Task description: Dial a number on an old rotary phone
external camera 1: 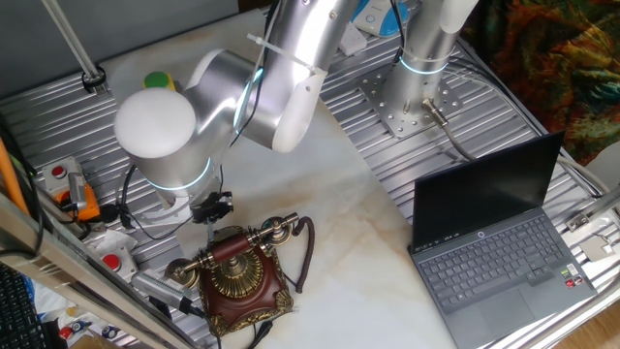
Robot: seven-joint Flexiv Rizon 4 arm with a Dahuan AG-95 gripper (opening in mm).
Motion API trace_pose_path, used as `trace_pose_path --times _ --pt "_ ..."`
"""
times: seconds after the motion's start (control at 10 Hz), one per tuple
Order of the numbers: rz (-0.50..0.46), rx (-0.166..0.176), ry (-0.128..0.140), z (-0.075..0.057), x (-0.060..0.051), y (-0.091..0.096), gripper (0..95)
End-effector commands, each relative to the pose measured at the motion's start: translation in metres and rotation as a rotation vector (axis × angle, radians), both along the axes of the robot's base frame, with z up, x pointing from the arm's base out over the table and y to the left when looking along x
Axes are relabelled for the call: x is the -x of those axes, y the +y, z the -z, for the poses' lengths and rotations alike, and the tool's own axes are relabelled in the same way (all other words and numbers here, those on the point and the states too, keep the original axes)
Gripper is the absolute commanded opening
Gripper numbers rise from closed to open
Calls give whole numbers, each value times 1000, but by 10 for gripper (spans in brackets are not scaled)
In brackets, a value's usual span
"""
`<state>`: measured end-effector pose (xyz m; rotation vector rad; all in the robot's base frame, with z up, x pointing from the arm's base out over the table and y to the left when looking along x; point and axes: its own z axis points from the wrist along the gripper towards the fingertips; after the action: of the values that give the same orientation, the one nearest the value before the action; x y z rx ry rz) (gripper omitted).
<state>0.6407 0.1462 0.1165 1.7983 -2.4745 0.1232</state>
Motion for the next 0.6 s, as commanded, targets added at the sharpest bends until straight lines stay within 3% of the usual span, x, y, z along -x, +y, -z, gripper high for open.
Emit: trace_pose_path --times 0.1,0.3,0.6 --pt "-3 -6 -9 0 0 0 0" --pt "-34 -29 -14 0 0 0 0" --pt "-61 -34 -12 0 0 0 0"
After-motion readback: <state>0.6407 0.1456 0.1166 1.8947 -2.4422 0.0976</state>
